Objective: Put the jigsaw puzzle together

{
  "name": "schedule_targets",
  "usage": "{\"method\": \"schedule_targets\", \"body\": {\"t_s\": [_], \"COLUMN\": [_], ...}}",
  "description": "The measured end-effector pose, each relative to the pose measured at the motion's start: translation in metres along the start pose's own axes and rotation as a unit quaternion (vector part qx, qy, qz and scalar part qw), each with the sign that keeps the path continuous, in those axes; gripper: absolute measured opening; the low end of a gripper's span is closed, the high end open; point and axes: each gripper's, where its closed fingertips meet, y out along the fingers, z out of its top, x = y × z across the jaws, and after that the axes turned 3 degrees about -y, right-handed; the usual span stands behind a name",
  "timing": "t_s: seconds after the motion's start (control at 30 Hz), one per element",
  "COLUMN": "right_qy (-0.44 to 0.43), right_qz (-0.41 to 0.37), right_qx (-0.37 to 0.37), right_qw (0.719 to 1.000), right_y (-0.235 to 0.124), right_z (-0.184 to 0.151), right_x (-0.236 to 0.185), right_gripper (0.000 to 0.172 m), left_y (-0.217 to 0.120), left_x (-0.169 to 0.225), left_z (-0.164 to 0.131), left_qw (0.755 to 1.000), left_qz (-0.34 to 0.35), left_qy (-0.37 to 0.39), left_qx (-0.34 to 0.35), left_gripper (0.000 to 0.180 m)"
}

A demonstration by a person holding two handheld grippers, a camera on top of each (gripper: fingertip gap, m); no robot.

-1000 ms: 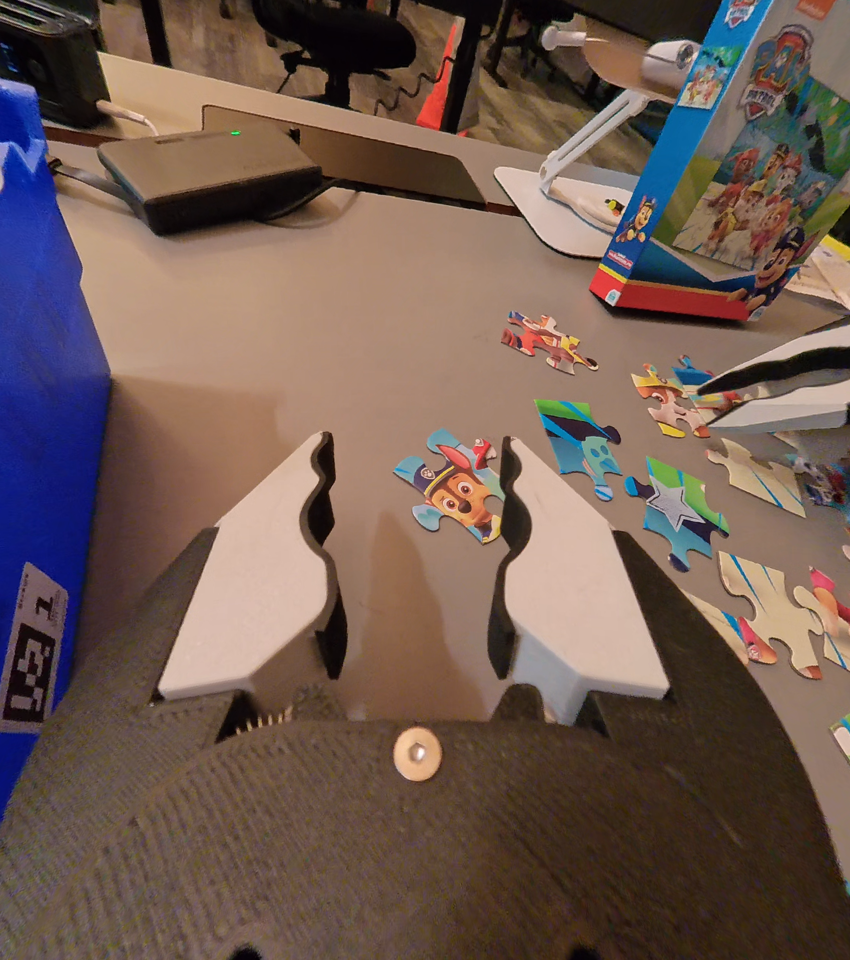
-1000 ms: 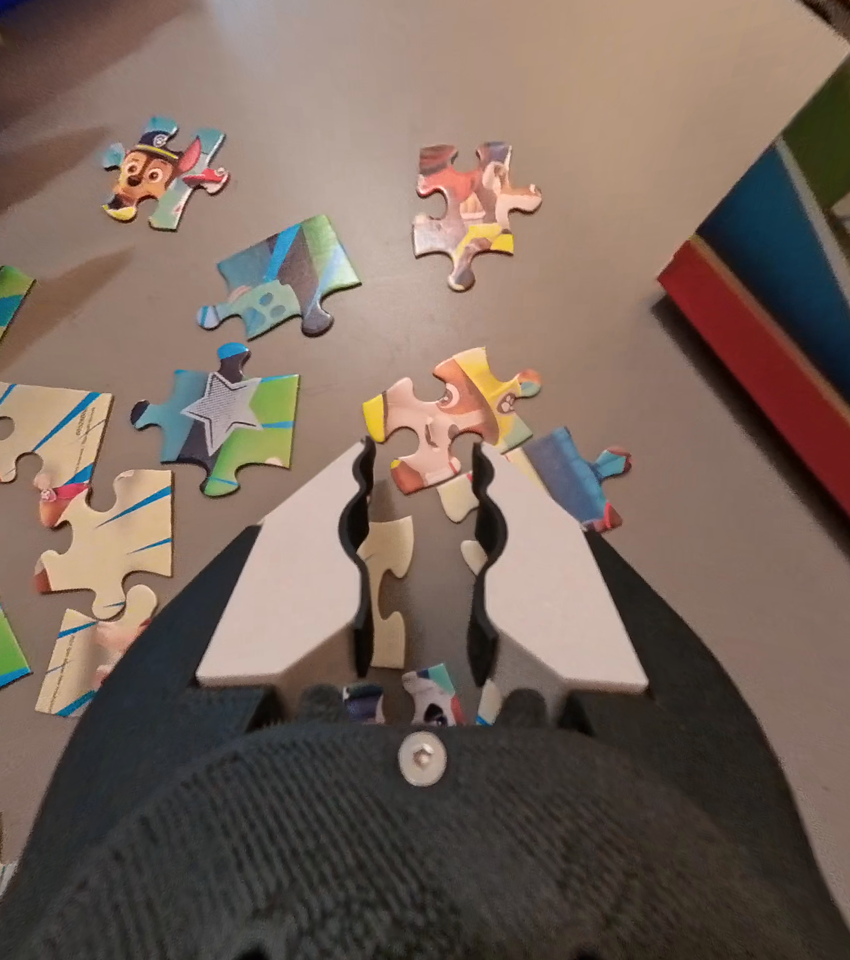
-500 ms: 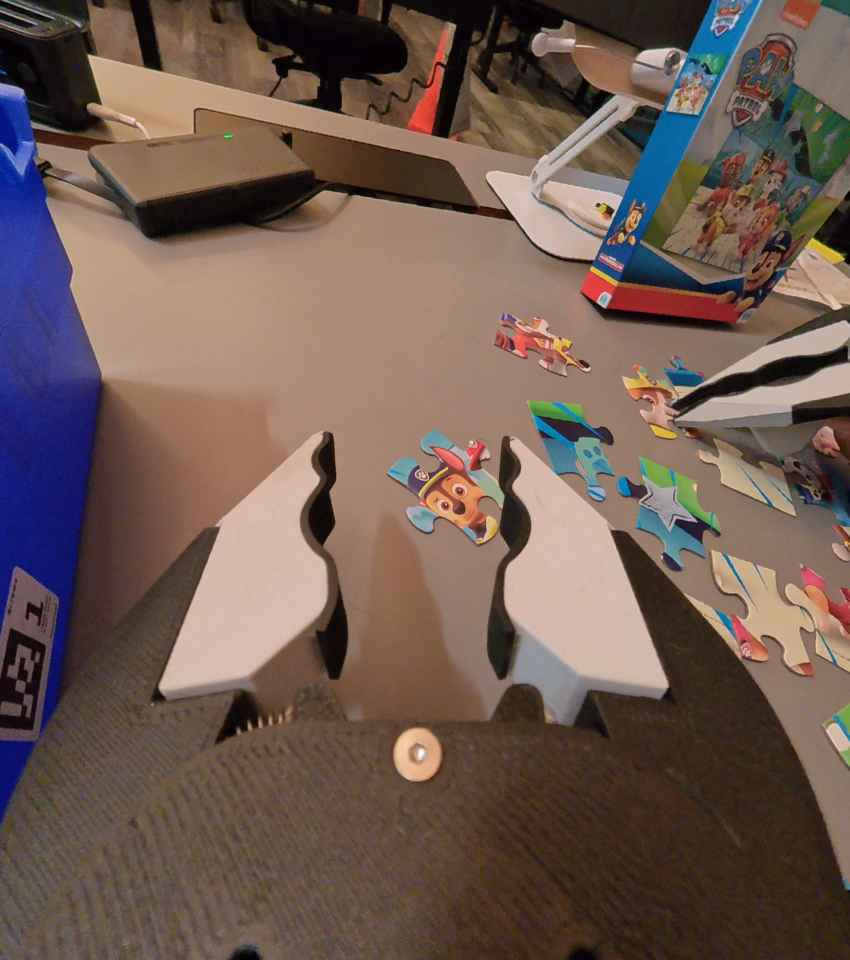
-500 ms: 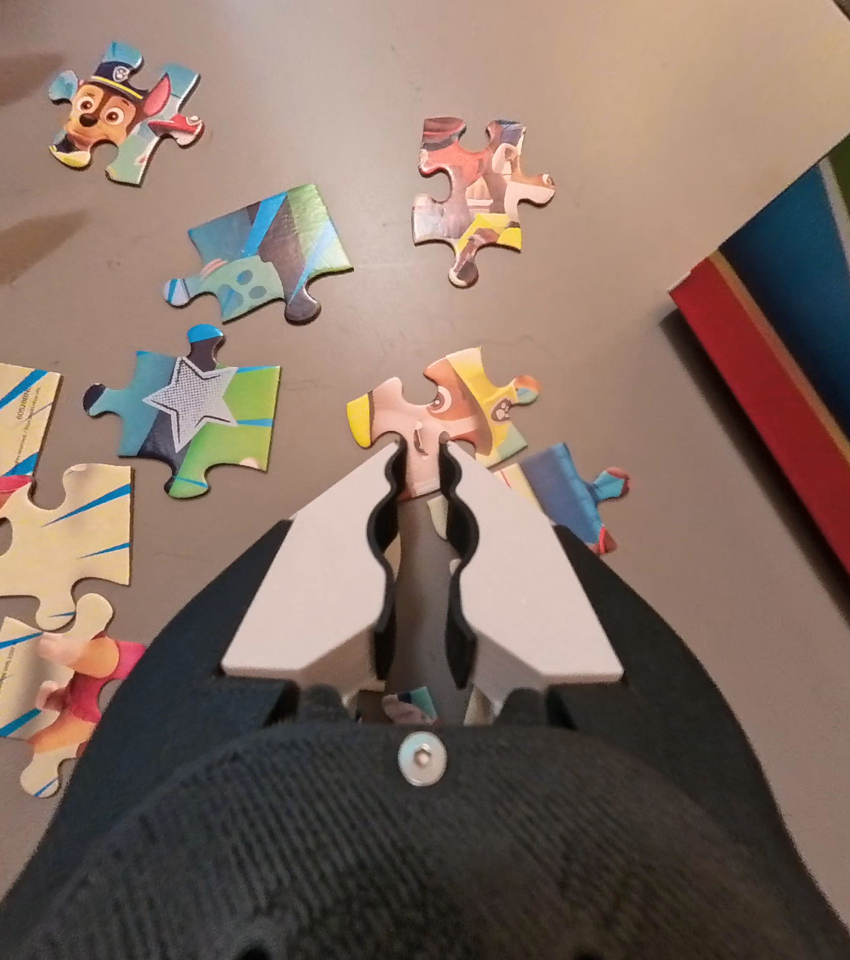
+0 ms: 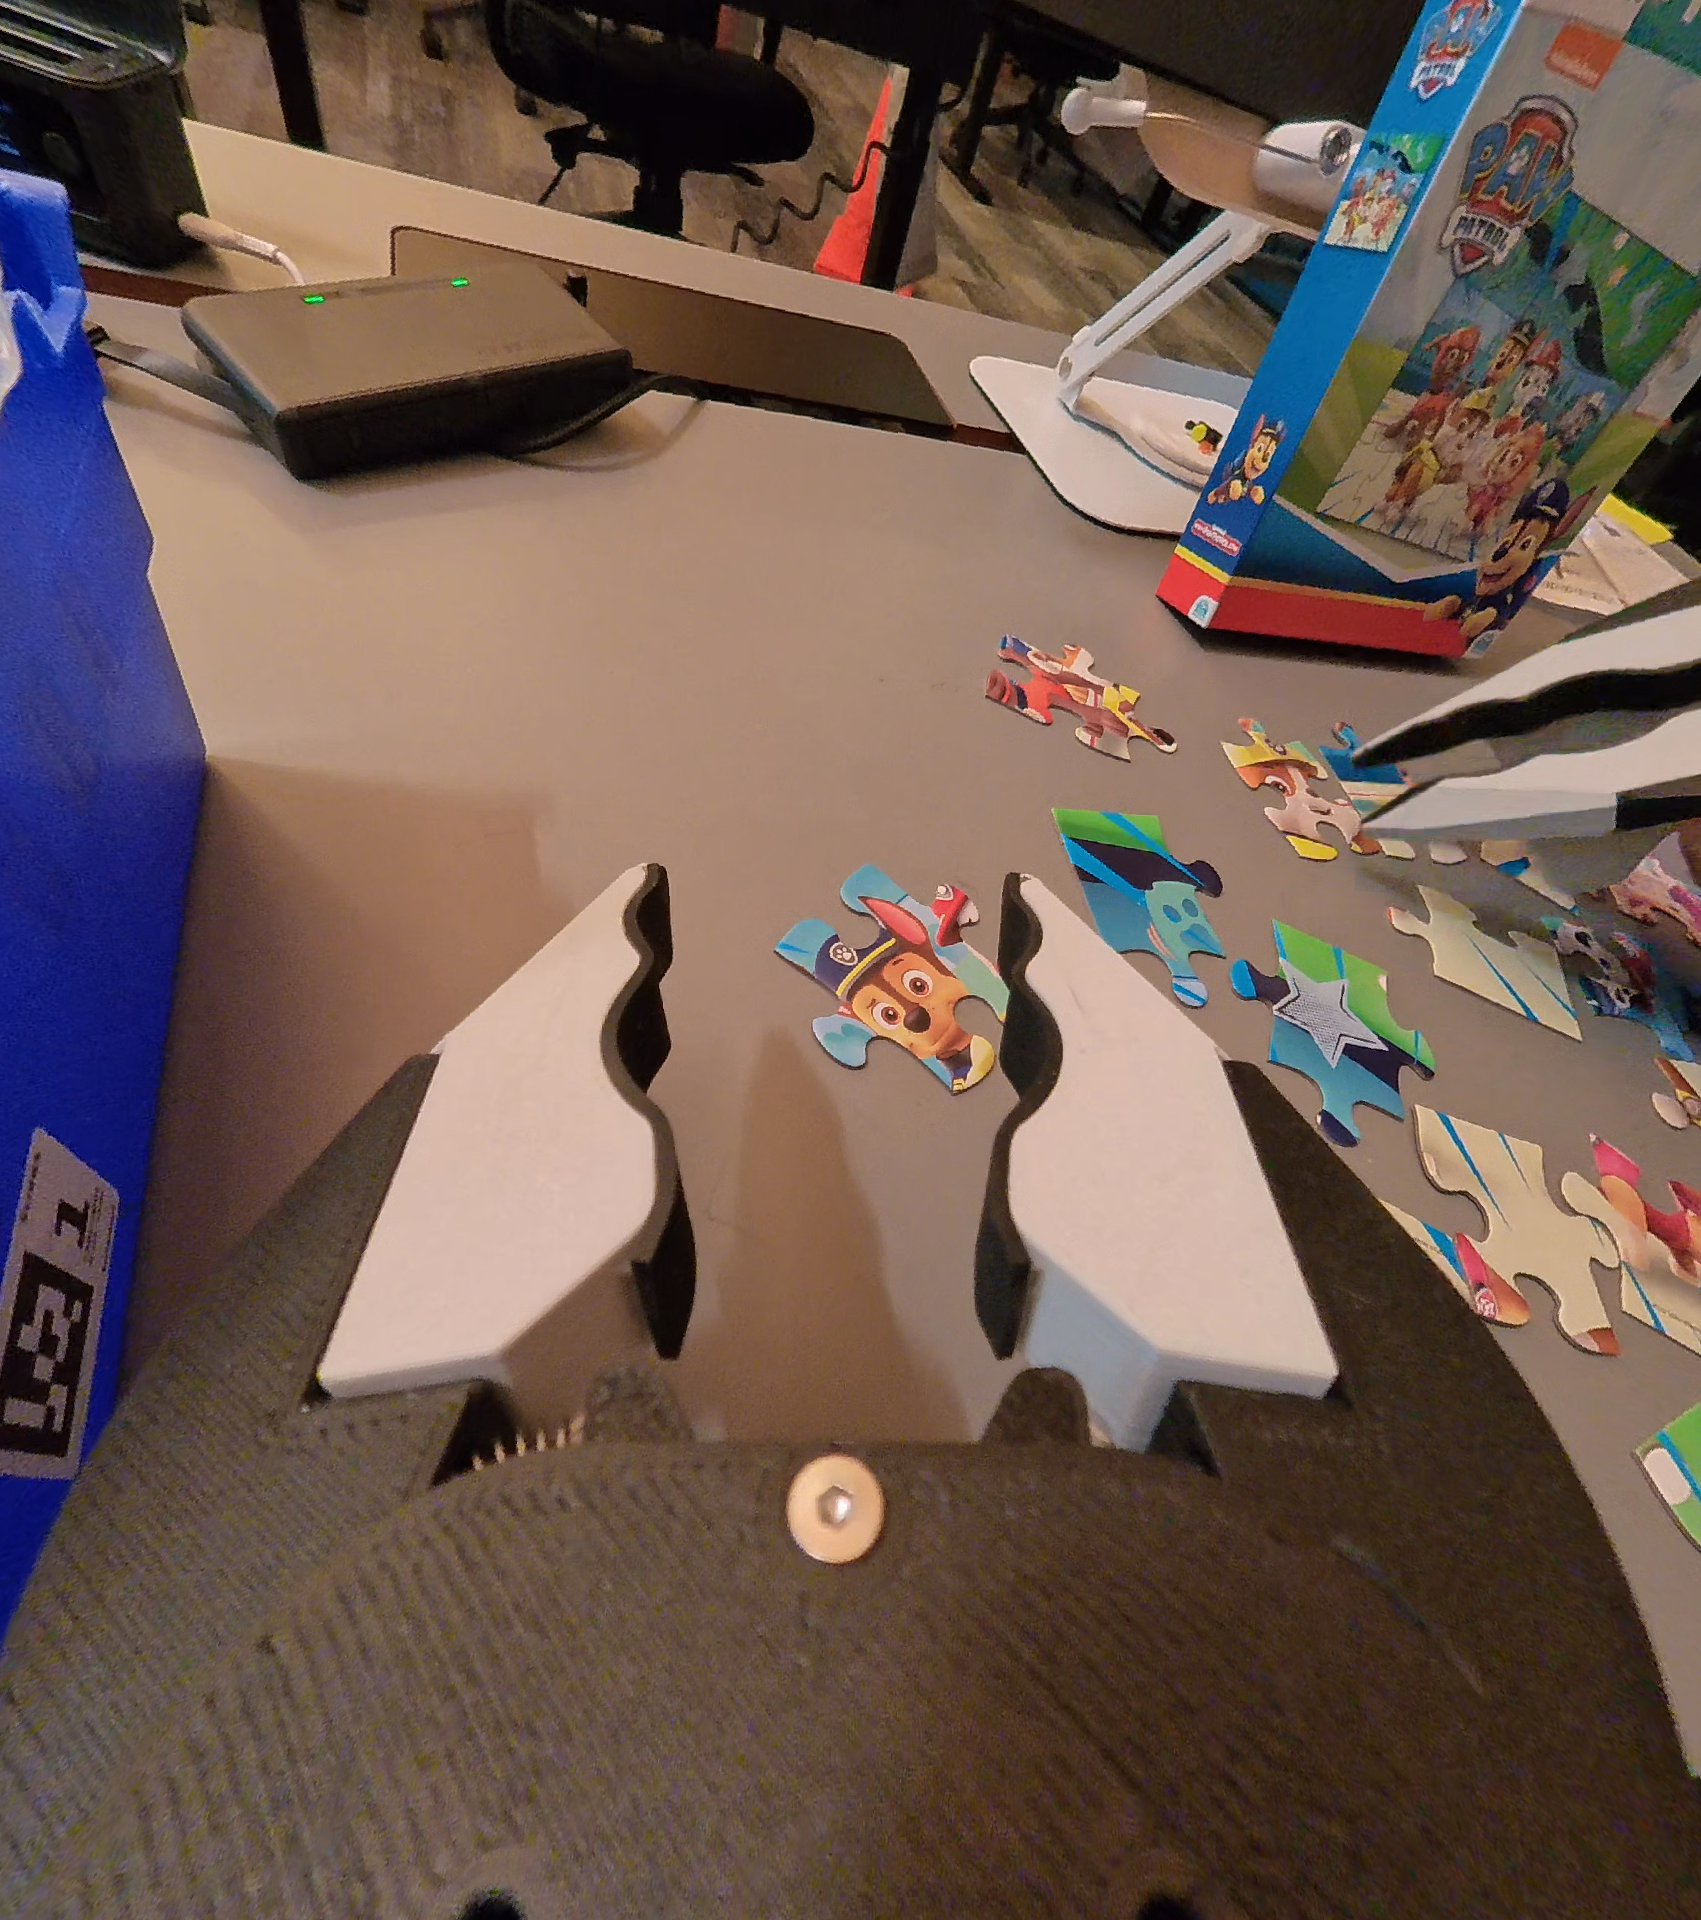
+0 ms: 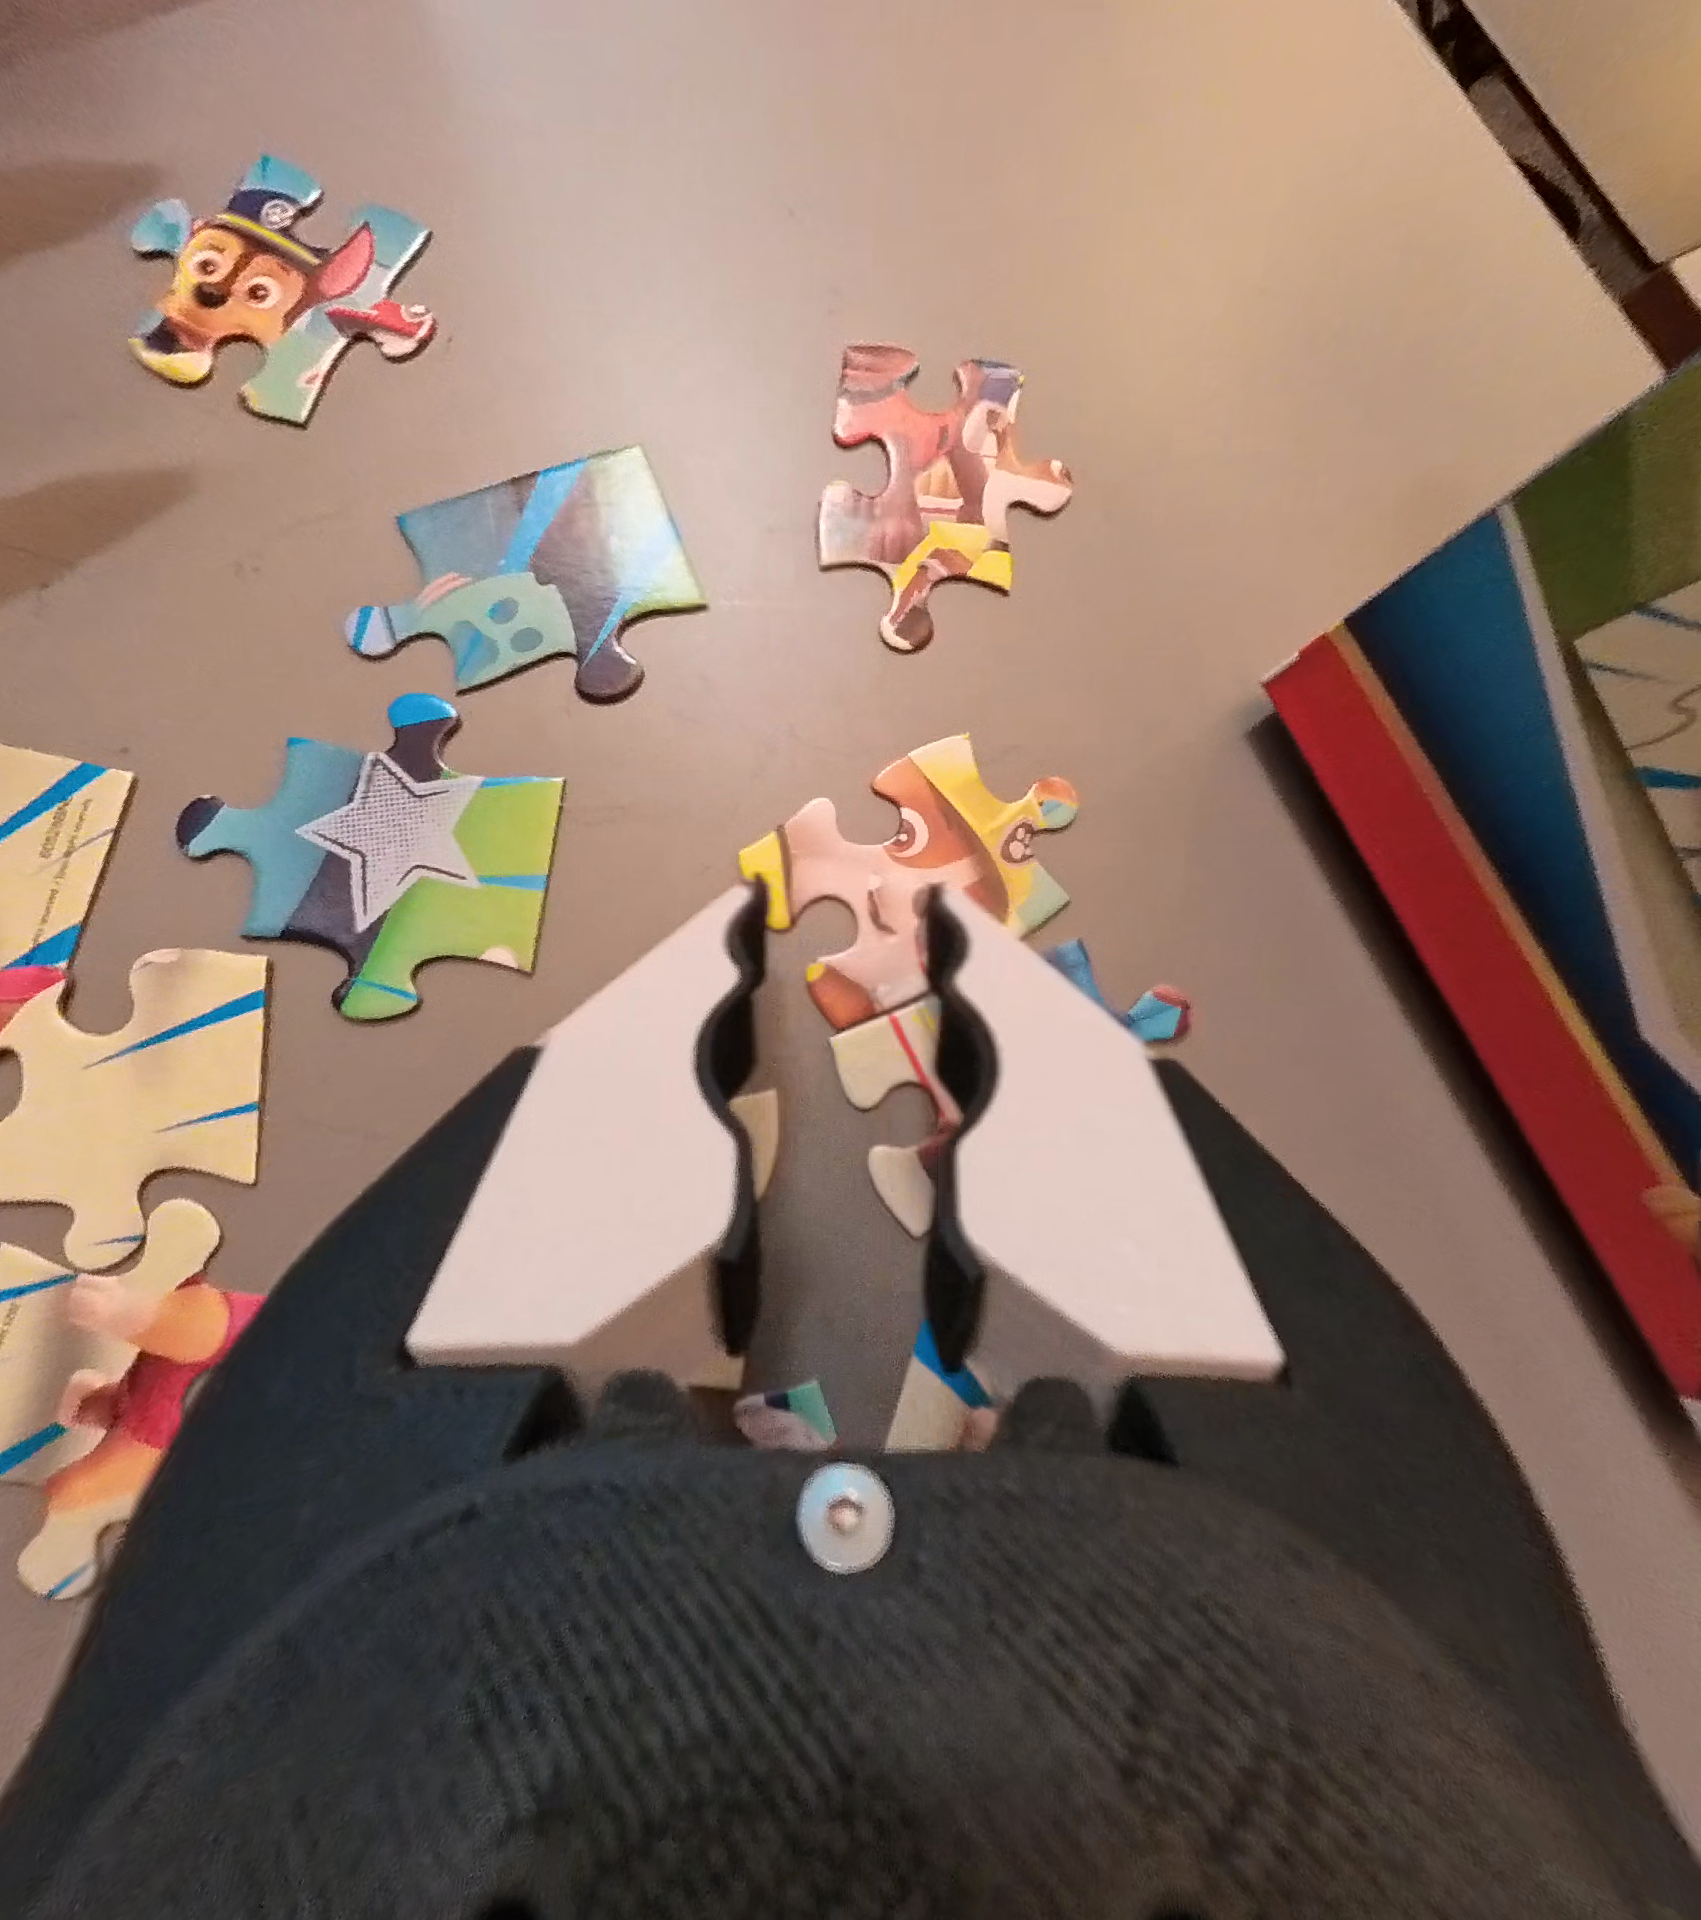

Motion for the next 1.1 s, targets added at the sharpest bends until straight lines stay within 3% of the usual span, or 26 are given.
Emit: {"method": "schedule_targets", "body": {"t_s": [0.1, 0.27, 0.5, 0.57, 0.63, 0.7, 0.73, 0.9, 1.1], "right_qy": [0.027, 0.026, -0.019, -0.027, -0.038, -0.055, -0.062, -0.069, -0.033], "right_qz": [0.005, 0.043, 0.052, 0.058, 0.055, 0.056, 0.049, 0.051, 0.014], "right_qx": [0.008, 0.0, -0.015, -0.016, -0.017, -0.016, -0.016, -0.017, -0.028], "right_qw": [1.0, 0.999, 0.998, 0.998, 0.998, 0.997, 0.997, 0.996, 0.999], "right_y": [0.005, 0.012, 0.02, 0.02, 0.019, 0.017, 0.017, 0.014, 0.019], "right_z": [-0.002, -0.003, -0.005, -0.004, -0.003, -0.002, -0.002, -0.001, -0.004], "right_x": [0.006, 0.004, 0.005, 0.002, 0.0, -0.004, -0.004, -0.008, 0.019], "right_gripper": [0.061, 0.081, 0.077, 0.061, 0.059, 0.029, 0.027, 0.031, 0.079], "left_y": [0.0, 0.001, 0.0, 0.0, 0.0, 0.0, 0.0, 0.0, 0.0], "left_x": [0.0, 0.003, 0.002, 0.002, 0.002, 0.002, 0.002, 0.002, 0.002], "left_z": [0.0, -0.001, 0.0, 0.0, 0.0, 0.0, 0.0, 0.0, 0.0], "left_qw": [1.0, 1.0, 1.0, 1.0, 1.0, 1.0, 1.0, 1.0, 1.0], "left_qz": [-0.002, -0.013, -0.016, -0.016, -0.016, -0.017, -0.017, -0.018, -0.018], "left_qy": [-0.002, -0.013, -0.019, -0.019, -0.019, -0.02, -0.02, -0.021, -0.021], "left_qx": [0.001, -0.002, 0.002, 0.002, 0.003, 0.003, 0.003, 0.004, 0.004], "left_gripper": [0.062, 0.062, 0.062, 0.062, 0.062, 0.062, 0.062, 0.062, 0.062]}}
